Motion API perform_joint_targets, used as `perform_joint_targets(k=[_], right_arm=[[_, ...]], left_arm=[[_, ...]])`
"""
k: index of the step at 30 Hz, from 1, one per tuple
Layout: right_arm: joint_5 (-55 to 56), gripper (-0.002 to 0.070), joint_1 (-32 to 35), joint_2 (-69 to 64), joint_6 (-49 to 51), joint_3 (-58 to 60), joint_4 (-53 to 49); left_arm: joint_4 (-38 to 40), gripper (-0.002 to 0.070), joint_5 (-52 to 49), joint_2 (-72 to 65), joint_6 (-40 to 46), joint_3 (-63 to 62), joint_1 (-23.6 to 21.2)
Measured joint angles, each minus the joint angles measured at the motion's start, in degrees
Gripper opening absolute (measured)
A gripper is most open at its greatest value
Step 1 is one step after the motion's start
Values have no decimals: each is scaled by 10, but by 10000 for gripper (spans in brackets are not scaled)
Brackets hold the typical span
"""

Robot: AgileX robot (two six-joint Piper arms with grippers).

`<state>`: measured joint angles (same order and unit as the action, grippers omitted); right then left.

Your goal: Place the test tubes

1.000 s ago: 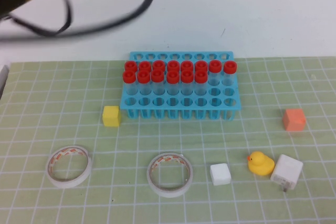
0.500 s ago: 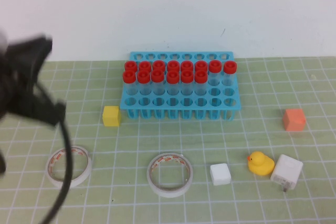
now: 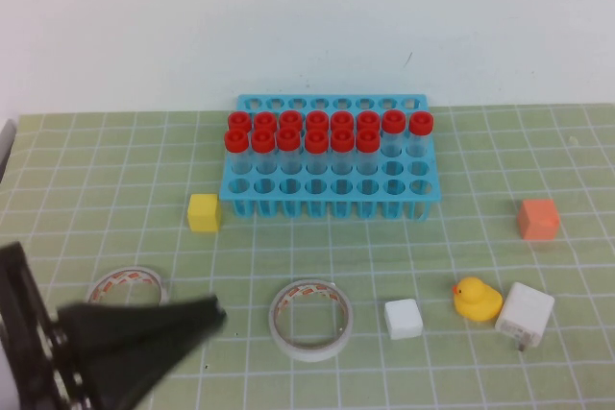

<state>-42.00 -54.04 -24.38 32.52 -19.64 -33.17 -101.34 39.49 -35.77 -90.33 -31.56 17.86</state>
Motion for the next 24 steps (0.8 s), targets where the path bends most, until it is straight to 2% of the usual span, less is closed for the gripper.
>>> perform_joint_targets(k=[4,9,16,22,24], right_arm=[[0,1,0,0,0,0,0],[0,1,0,0,0,0,0],[0,1,0,0,0,0,0],[0,1,0,0,0,0,0],[0,1,0,0,0,0,0]], left_arm=[[-1,0,55,2,1,0,0],[26,0,59,17,1,0,0],[89,0,-44,136,1,0,0],[96,0,-139,215,1,0,-1],[98,0,-166,225,-3,0,-15]])
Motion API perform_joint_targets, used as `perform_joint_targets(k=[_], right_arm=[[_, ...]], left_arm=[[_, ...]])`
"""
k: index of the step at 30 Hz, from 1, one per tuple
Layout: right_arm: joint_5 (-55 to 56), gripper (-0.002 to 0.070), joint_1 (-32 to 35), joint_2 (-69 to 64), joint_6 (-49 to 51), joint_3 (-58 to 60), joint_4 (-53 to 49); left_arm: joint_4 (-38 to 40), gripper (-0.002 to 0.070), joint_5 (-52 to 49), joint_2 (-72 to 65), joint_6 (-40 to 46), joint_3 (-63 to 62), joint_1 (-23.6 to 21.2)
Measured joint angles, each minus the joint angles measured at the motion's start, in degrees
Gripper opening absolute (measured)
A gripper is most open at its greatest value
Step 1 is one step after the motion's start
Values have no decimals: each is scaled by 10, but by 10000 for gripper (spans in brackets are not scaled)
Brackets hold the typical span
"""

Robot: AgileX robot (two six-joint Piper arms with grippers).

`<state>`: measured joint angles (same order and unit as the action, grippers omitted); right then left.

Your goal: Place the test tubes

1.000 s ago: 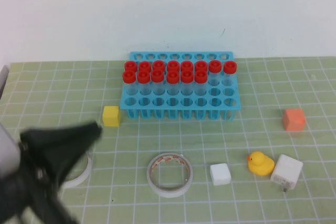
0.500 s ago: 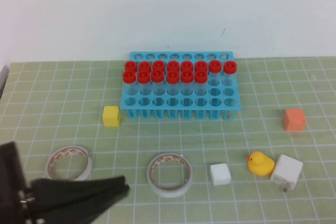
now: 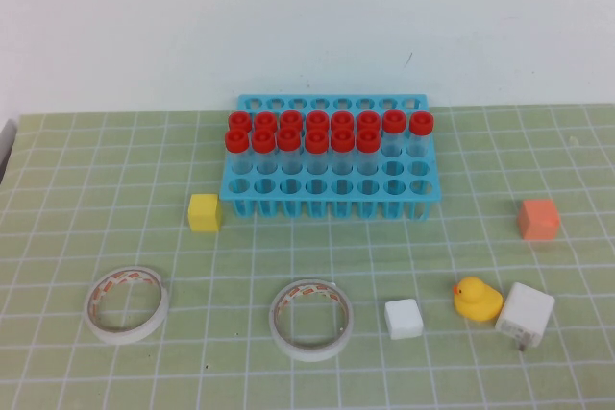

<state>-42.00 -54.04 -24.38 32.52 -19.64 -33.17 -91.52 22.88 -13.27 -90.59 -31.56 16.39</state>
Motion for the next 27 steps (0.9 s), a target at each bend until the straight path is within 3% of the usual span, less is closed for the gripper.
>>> perform_joint_targets(k=[12,22,27], right_arm=[[0,1,0,0,0,0,0],[0,1,0,0,0,0,0],[0,1,0,0,0,0,0]], left_arm=[[8,0,-58,11,-77,26,-139],[13,0,-61,11,-86,29,-153],[111,0,-92,14,-34,68,-153]])
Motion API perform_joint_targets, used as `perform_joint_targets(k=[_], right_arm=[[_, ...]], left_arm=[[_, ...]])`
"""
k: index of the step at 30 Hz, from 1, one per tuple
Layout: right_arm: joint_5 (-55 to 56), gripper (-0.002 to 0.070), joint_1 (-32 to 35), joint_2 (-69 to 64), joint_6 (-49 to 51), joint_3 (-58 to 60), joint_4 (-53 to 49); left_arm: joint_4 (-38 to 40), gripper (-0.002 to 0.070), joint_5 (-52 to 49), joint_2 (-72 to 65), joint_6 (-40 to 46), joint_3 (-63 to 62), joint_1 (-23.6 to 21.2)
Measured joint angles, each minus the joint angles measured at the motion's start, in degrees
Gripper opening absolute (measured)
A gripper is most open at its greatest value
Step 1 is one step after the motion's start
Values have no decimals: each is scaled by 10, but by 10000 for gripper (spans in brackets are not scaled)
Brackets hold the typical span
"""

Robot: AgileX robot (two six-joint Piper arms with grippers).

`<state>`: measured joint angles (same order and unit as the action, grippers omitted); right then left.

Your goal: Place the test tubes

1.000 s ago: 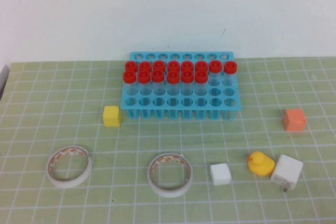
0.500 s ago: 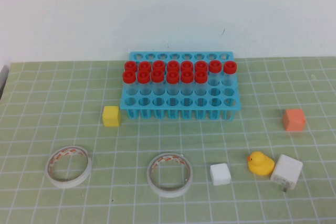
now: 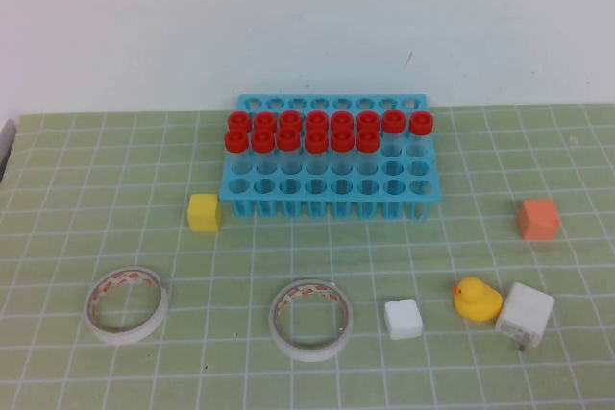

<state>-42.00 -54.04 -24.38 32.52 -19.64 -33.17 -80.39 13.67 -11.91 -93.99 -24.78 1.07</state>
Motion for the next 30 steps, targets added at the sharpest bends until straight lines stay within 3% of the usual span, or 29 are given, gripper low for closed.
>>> perform_joint_targets(k=[2,9,12,17,23,30], right_arm=[[0,1,0,0,0,0,0],[0,1,0,0,0,0,0],[0,1,0,0,0,0,0],[0,1,0,0,0,1,0],[0,1,0,0,0,1,0],[0,1,0,0,0,1,0]], left_arm=[[91,0,-28,10,76,21,0],[506,0,-222,69,473,91,-1],[610,0,-273,97,606,117,-3],[760,0,-253,125,864,183,-4],[804,0,-225,126,909,241,-32],[810,-1,-239,127,912,259,-33]])
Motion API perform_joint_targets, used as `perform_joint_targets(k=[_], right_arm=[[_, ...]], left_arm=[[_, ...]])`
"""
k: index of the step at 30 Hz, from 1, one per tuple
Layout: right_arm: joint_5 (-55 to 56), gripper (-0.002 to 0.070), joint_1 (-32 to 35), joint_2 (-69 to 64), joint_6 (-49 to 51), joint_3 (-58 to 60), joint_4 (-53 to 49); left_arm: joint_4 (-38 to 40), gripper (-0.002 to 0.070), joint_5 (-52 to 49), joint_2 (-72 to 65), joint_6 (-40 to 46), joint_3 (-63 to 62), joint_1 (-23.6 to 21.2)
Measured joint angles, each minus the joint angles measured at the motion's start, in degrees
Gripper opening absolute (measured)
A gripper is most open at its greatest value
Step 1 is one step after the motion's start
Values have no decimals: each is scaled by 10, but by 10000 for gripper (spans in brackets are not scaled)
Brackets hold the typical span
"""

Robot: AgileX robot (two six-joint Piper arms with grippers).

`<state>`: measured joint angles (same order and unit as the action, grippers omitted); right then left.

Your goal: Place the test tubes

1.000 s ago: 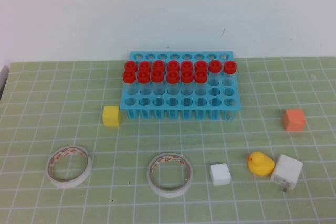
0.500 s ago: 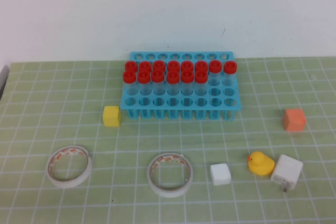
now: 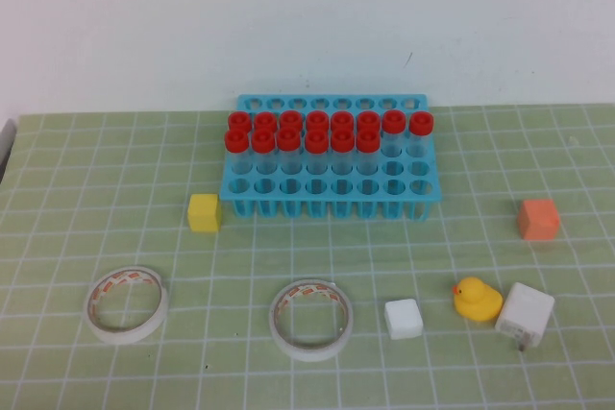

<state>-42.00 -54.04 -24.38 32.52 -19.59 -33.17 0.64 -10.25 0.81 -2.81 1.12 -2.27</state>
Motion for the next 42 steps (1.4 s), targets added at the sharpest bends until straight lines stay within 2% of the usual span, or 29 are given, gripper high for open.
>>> perform_joint_targets(k=[8,16,23,30,42], right_arm=[[0,1,0,0,0,0,0],[0,1,0,0,0,0,0],[0,1,0,0,0,0,0],[0,1,0,0,0,0,0],[0,1,0,0,0,0,0]], left_arm=[[1,-1,-70,0,4,-1,0],[1,-1,-72,0,9,-1,0],[1,-1,-73,0,101,-1,12],[11,-1,-75,0,114,-1,28],[33,-1,-76,0,115,-1,28]])
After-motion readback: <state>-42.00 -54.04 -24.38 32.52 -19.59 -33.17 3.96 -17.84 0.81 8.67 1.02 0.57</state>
